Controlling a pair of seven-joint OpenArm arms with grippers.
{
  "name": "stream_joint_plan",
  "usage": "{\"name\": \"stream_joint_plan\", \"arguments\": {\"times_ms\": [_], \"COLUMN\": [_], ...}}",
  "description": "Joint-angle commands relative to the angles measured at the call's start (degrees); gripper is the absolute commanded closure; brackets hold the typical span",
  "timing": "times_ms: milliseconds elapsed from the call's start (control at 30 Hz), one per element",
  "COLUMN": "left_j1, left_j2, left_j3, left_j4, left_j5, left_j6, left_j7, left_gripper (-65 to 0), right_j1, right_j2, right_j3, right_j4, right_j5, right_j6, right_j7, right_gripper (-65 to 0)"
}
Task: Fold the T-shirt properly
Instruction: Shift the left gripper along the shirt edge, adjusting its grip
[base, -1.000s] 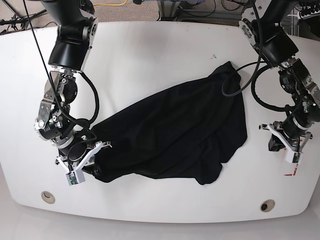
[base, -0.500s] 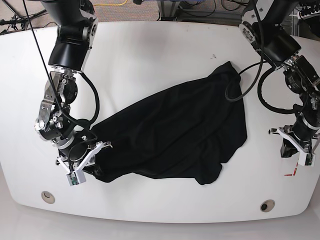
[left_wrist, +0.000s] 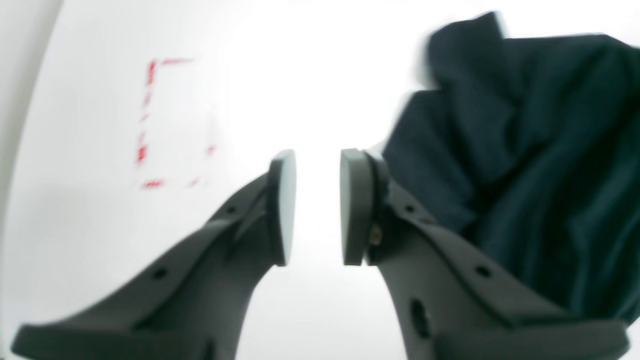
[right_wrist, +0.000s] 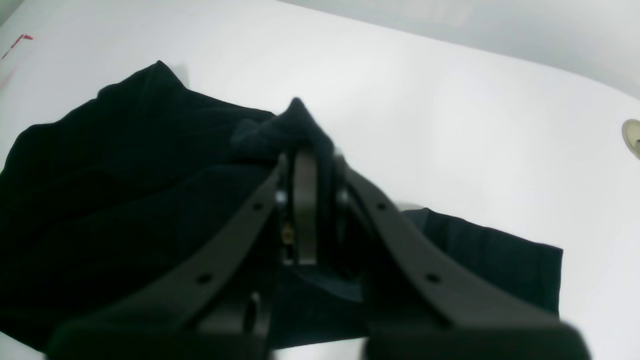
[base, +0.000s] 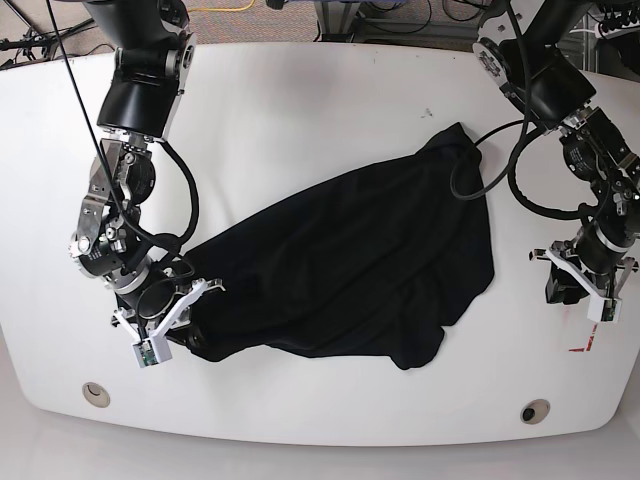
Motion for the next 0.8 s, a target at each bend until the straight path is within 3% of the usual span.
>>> {"name": "stream_joint_plan", "arguments": {"times_ms": [0,200,533,767], "left_j1": [-0.9,-1.5,-3.4,-5.6], "left_j2": [-0.7,-1.1,-1.1,-1.1], "left_j3": [0.5,2.2,8.8,13.4], "left_j4": [0.9,0.6,-2.3,-6.8], "left_j5": [-1.0,-1.3,-1.3,-0.6], "left_j6": [-0.1,-0.1,-0.1,0.5], "left_j7": [-1.4,-1.1,-2.1,-3.2], "left_gripper": [-17.4,-22.2,-40.1,-43.1], "right_j1": [1.6,1.2,1.0,0.7], "right_j2": [0.5,0.5,0.6,0.5], "right_j3": [0.1,0.1,0.1,0.2], "right_j4": [1.4,1.2,1.2,1.2], "right_j5": [0.9,0.9,0.9,0.9], "right_j6": [0.1,0.0,0.1,0.1], "right_j7": [1.6,1.5,1.6,1.6], "right_gripper": [-0.8,-0.8,-0.7,-0.7]}}
